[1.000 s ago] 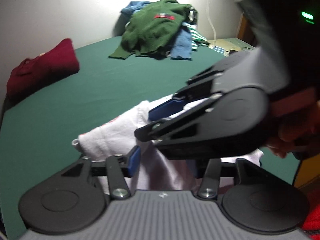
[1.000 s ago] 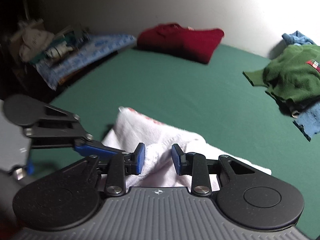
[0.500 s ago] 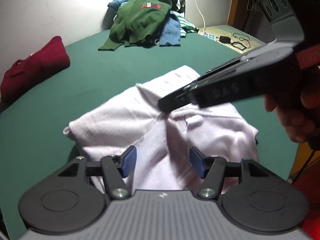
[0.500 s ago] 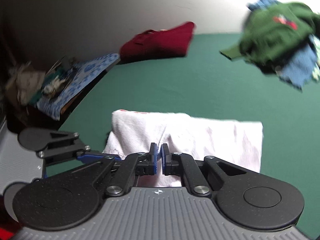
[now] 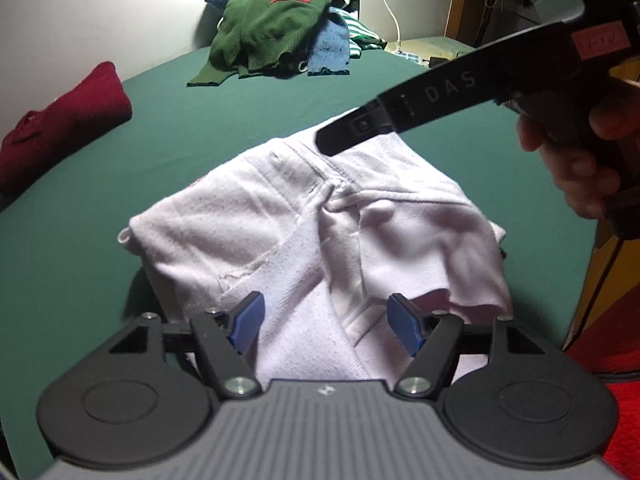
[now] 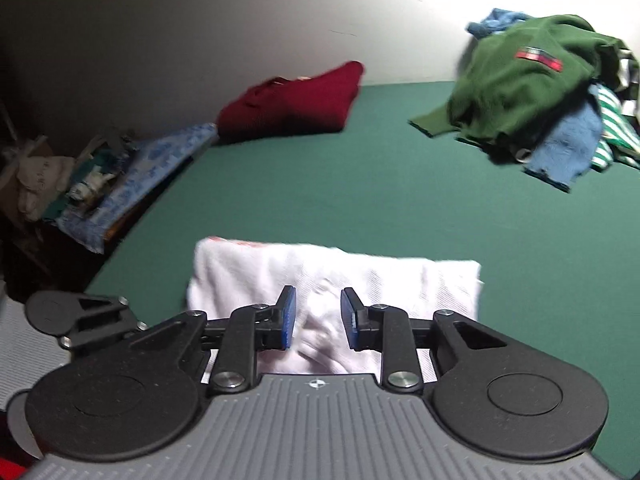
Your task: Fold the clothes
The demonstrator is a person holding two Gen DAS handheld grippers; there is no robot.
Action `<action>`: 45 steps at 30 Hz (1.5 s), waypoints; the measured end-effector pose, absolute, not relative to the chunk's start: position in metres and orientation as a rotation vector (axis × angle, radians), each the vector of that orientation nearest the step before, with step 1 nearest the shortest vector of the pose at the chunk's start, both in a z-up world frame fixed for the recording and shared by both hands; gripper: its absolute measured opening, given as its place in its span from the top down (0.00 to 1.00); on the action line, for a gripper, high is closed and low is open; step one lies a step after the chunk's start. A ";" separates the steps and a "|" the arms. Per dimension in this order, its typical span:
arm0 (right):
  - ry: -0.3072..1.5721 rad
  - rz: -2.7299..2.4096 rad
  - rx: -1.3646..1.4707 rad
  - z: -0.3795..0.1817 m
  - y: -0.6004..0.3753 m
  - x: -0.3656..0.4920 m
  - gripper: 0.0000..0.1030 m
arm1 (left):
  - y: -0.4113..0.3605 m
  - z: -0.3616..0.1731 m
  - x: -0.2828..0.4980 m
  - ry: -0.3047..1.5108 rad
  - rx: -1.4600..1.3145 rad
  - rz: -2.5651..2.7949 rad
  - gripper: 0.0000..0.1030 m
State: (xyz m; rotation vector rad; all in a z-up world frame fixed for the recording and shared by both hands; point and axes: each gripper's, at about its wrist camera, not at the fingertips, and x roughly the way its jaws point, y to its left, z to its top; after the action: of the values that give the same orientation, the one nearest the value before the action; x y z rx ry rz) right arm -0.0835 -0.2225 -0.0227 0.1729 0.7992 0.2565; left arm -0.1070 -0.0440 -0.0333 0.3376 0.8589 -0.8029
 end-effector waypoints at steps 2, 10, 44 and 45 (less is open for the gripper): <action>0.810 0.268 0.168 -0.028 -0.222 -0.079 0.73 | -0.040 -0.026 -0.108 0.856 0.318 -0.810 0.32; 0.811 0.315 0.138 -0.032 -0.228 -0.082 0.81 | -0.031 -0.037 -0.126 0.928 0.342 -0.848 0.27; 0.833 0.359 -0.096 -0.037 -0.231 -0.166 0.97 | -0.019 -0.032 -0.140 0.975 0.367 -0.772 0.76; 0.834 0.353 -0.090 -0.036 -0.234 -0.167 0.96 | -0.020 -0.029 -0.143 0.971 0.380 -0.785 0.76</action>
State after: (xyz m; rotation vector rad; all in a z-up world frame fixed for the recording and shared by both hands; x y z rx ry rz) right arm -0.1667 -0.2340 -0.0365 -0.0895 0.8341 0.3528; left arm -0.1434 -0.0197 -0.0292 0.3797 0.9710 -0.7847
